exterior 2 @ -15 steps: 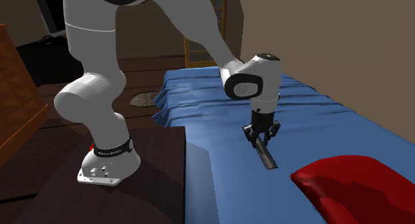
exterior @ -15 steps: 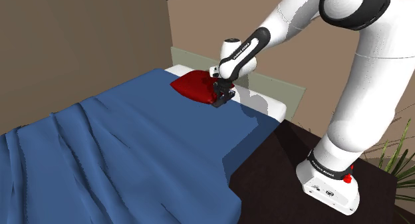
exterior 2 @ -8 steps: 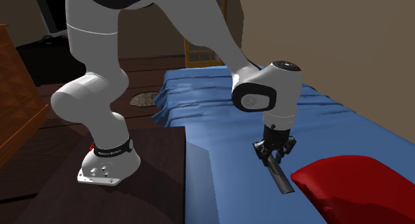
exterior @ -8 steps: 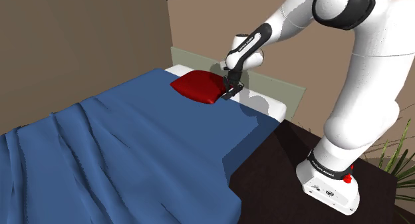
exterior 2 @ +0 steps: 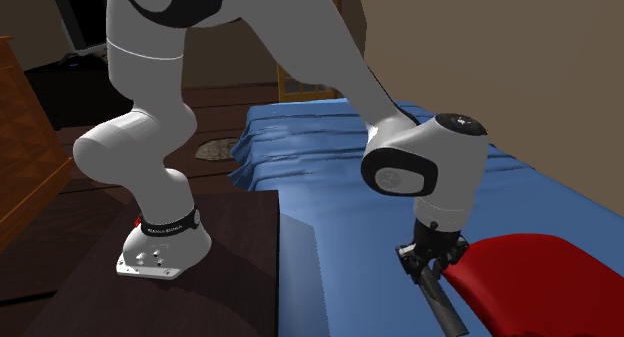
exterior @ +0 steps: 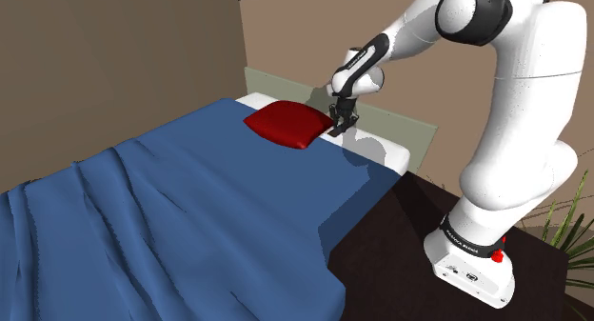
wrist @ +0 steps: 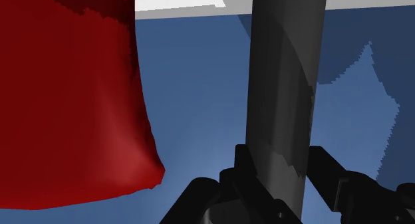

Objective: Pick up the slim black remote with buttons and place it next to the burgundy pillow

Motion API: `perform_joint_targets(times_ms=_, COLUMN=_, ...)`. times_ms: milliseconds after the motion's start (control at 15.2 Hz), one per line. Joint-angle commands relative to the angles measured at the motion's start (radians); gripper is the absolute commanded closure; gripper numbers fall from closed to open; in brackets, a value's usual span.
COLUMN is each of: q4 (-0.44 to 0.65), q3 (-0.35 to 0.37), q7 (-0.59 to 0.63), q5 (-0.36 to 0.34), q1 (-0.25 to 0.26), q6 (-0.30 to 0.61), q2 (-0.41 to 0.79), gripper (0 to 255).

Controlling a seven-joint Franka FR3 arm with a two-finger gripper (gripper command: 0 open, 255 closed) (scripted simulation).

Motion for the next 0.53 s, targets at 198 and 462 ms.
perform_joint_targets(times_ms=198, q4=0.001, q3=0.002, q7=-0.008, q5=0.004, q1=-0.004, q6=0.051, q2=0.051, gripper=255)
perform_joint_targets(times_ms=462, q4=0.005, q3=0.004, q7=-0.012, q5=0.007, q1=-0.005, q6=0.091, q2=0.096, gripper=255)
